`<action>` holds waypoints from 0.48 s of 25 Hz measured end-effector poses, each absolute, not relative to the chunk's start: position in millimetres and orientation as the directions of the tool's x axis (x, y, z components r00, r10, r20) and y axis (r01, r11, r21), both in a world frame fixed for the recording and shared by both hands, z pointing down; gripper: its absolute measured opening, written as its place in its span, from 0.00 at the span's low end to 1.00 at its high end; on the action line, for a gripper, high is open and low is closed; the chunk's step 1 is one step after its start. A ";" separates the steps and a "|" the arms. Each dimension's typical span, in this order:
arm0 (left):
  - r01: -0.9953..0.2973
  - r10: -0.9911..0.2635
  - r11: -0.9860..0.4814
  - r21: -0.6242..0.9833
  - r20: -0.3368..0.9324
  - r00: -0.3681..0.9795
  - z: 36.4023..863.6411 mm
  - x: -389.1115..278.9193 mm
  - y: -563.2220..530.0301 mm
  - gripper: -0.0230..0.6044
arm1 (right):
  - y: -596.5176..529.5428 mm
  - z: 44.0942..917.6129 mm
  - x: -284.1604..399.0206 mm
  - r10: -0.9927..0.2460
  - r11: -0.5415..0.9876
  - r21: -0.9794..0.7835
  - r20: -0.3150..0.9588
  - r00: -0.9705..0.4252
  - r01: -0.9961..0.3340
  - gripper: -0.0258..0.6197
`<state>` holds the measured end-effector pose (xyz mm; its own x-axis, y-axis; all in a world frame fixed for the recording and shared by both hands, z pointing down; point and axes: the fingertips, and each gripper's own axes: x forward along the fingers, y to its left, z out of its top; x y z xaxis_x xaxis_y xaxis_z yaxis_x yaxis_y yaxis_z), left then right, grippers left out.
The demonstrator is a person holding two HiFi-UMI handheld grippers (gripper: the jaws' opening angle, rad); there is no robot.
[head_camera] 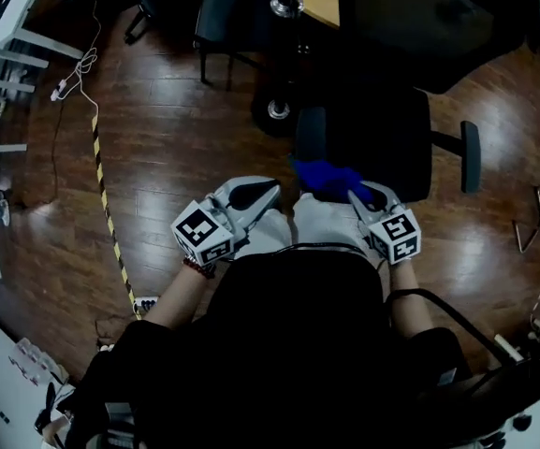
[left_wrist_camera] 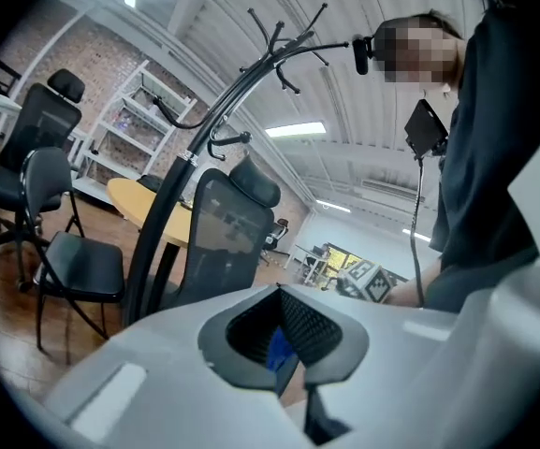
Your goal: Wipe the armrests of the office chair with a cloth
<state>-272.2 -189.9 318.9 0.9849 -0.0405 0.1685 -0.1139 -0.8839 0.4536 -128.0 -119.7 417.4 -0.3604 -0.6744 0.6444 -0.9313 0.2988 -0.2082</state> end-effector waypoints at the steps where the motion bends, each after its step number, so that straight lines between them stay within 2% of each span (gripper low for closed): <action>1: -0.091 -0.019 -0.893 0.441 0.165 0.986 319.4 -268.4 -191.0 0.05 | -109.9 405.5 -111.1 -0.728 0.225 -0.191 0.619 -0.295 -0.955 0.15; 3: -0.040 0.027 -0.905 0.424 0.152 0.988 315.4 -252.7 -187.4 0.05 | -74.3 387.5 -75.1 -0.788 0.088 -0.147 0.595 -0.159 -0.985 0.15; 7: 0.062 0.126 -0.905 0.420 0.127 0.984 298.0 -187.7 -170.0 0.05 | -3.7 373.1 18.6 -0.802 -0.140 -0.077 0.594 0.067 -0.987 0.15; 9: 0.136 0.201 -0.895 0.424 0.112 0.973 292.5 -143.3 -155.5 0.05 | 20.1 367.7 72.1 -0.799 -0.225 -0.068 0.583 0.144 -0.972 0.15; 12: 0.228 0.293 -0.894 0.386 0.117 0.949 296.9 -73.6 -125.7 0.05 | 43.6 368.9 146.0 -0.794 -0.267 -0.054 0.577 0.188 -0.962 0.15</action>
<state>-73.6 -125.7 296.9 0.9490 0.2927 0.1168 0.2282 -0.8938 0.3861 146.0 43.6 368.9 0.1882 -0.7944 0.5775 -0.9623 -0.2668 -0.0535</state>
